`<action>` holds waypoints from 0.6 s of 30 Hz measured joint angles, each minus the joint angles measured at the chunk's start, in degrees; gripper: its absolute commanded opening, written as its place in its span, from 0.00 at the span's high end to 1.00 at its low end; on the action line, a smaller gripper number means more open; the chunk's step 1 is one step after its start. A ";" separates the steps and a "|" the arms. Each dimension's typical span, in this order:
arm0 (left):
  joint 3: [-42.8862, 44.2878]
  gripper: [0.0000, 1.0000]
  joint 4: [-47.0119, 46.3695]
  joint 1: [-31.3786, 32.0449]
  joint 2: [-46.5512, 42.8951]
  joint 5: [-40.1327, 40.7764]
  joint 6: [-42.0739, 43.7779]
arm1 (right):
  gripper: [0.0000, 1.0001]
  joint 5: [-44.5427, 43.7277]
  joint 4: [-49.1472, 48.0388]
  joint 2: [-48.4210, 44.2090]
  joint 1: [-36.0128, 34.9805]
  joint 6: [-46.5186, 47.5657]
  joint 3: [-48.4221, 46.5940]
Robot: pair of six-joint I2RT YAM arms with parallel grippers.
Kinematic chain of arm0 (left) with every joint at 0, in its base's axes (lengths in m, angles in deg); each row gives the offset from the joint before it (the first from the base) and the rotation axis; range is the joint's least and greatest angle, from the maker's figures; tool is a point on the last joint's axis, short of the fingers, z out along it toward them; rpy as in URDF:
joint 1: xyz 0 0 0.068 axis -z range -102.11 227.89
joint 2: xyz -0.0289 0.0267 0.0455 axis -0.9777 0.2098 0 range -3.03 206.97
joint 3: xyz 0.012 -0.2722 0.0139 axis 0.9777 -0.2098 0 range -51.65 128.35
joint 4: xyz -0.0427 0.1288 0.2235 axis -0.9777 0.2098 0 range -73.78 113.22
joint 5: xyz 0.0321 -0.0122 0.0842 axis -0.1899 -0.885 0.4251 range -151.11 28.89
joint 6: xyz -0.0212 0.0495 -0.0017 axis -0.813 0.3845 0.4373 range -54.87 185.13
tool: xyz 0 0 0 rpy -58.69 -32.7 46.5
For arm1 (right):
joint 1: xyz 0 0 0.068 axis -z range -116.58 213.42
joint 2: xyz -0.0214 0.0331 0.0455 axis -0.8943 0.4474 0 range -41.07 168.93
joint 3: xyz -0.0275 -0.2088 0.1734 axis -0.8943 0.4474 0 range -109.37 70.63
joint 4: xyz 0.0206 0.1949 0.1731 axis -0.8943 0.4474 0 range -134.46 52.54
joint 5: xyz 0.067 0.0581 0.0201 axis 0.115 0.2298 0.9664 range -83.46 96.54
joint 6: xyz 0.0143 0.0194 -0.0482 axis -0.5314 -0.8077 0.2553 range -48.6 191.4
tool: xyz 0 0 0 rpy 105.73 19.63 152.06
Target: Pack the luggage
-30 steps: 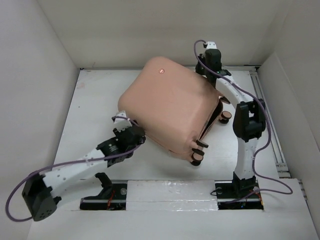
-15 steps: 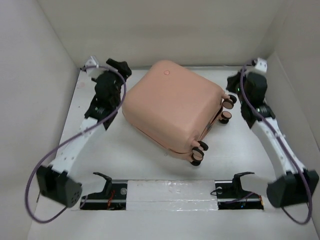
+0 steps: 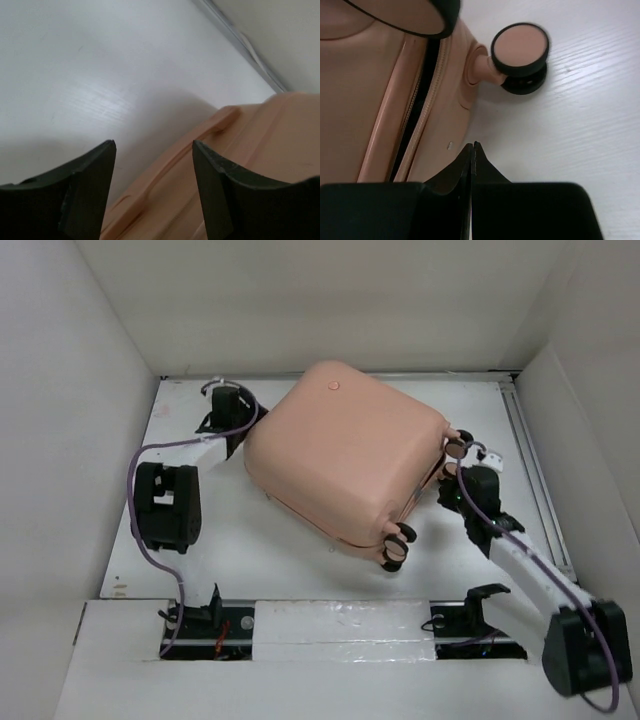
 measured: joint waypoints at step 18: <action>-46.18 0.48 -13.60 3.34 -33.53 16.61 -6.23 | 1.00 14.95 9.64 66.51 -2.67 17.29 -67.38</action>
